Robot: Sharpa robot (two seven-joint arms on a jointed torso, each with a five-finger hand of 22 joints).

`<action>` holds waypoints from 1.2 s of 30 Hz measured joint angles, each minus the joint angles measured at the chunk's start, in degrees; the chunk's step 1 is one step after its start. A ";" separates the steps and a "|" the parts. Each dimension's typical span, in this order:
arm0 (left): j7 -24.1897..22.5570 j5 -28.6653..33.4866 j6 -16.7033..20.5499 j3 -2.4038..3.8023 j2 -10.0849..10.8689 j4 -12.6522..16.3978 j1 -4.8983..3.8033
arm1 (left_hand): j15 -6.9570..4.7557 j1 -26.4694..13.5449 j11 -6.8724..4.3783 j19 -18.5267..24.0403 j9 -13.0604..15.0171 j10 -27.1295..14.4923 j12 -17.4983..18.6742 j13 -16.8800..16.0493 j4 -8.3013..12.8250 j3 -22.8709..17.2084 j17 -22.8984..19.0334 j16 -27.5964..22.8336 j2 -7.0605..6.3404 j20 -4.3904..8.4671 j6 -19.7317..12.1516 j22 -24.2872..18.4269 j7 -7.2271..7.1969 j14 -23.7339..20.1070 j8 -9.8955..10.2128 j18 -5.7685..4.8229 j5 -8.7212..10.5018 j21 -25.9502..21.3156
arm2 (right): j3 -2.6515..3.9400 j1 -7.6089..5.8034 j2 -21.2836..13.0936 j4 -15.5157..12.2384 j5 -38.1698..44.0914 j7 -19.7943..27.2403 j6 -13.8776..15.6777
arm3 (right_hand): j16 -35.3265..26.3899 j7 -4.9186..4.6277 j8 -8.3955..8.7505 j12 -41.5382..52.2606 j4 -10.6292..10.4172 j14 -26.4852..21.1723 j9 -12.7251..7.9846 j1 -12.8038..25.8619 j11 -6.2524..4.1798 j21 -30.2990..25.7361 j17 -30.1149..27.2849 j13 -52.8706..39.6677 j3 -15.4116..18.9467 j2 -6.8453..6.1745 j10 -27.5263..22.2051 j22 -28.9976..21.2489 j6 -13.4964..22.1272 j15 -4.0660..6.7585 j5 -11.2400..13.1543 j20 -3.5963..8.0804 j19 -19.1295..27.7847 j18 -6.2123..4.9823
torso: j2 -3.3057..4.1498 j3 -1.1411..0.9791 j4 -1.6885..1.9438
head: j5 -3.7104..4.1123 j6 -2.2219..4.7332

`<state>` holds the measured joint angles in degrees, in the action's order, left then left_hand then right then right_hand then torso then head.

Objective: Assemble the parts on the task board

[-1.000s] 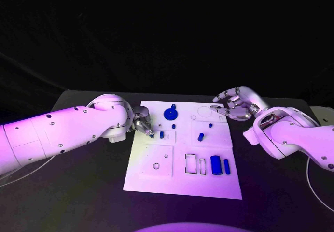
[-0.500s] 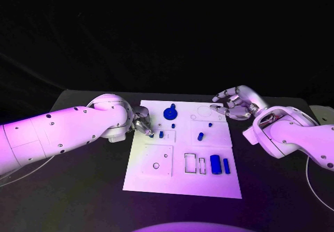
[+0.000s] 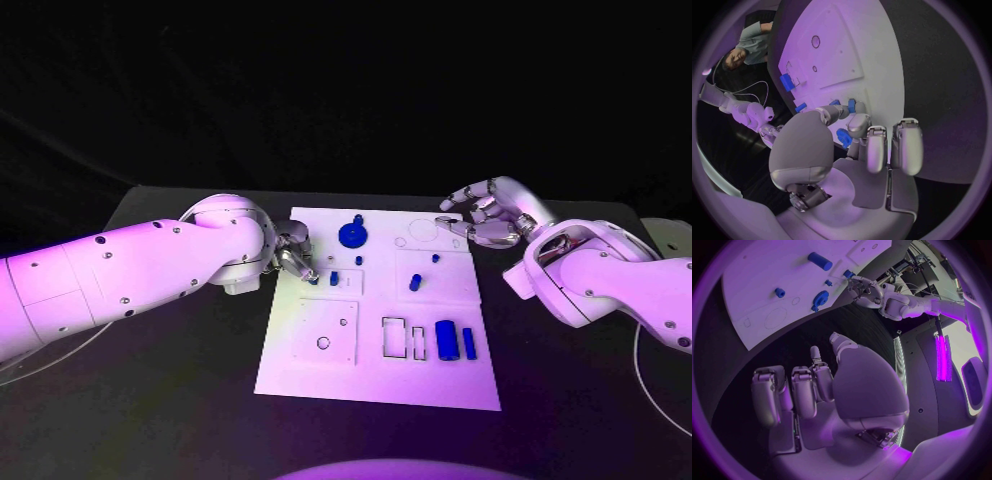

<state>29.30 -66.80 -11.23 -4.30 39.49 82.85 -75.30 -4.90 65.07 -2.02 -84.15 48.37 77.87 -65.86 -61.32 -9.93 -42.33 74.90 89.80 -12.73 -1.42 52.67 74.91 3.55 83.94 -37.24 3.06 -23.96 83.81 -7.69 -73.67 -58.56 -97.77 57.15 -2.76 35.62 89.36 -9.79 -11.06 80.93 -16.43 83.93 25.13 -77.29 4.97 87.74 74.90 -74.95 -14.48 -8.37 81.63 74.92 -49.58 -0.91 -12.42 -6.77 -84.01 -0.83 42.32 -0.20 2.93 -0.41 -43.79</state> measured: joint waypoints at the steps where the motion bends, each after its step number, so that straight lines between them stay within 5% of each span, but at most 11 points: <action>1: 0.00 0.00 0.00 0.00 -0.01 -0.01 0.00 | 0.00 0.00 -0.08 0.00 0.01 0.10 0.00 0.00 0.00 0.00 0.02 0.00 0.00 0.00 0.00 0.00 0.00 0.00 0.00 0.00 0.00 0.00 | 0.00 0.00 0.01 0.00 0.00 0.00 0.00 | 0.00 0.00 0.00 0.00 0.00 0.00 0.00 0.00 0.00 0.00 0.00 0.00 0.00 0.00 0.00 0.00 0.00 0.00 0.00 0.00 0.00 0.00 | 0.00 0.00 0.00 | 0.01 0.00; 19: 0.31 0.36 -0.38 0.01 -0.49 -0.37 -0.01 | -0.12 -1.87 -0.32 0.21 1.16 0.50 -0.22 0.16 -0.16 -0.16 0.04 0.00 0.67 0.21 0.09 0.00 0.07 0.13 -1.52 -0.01 0.12 0.00 | 0.00 0.02 -0.02 0.00 0.00 0.03 0.00 | 0.00 0.00 0.00 0.00 0.00 0.00 -0.01 0.00 0.00 0.00 0.04 0.01 0.00 0.00 0.00 -0.01 0.00 0.00 0.00 0.00 0.00 0.00 | -0.01 -0.03 0.01 | 0.07 -0.17; 36: 0.40 1.14 -0.75 -0.01 -0.56 -0.80 -0.01 | -0.63 -5.61 -0.53 0.22 1.87 0.70 0.01 0.74 3.18 -2.52 0.03 0.00 0.57 0.61 0.27 0.00 -0.73 0.19 -2.01 -0.01 1.19 0.18 | 0.00 0.03 -0.12 -0.07 -0.01 0.04 0.02 | 0.00 0.00 -0.26 0.00 0.02 0.00 0.00 0.23 0.00 0.00 0.03 0.02 -0.33 -0.23 0.00 -0.02 0.00 0.00 0.00 0.00 0.00 0.00 | -0.01 -0.04 -0.05 | 0.04 -0.07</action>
<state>29.69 -65.66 -11.98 -4.30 38.92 82.05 -75.31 -5.53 59.46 -2.55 -83.93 50.24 78.57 -65.85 -60.58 -6.75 -44.85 74.93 89.80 -12.15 -0.81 52.94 74.90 2.82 84.13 -39.25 3.05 -22.78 83.99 -7.69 -73.64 -58.69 -97.84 57.14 -2.72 35.64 89.36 -9.79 -11.32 80.93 -16.41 83.93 25.14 -77.06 4.97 87.74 74.93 -74.93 -14.81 -8.61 81.63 74.90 -49.58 -0.91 -12.42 -6.78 -84.00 -0.83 42.31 -0.24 2.88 -0.36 -43.85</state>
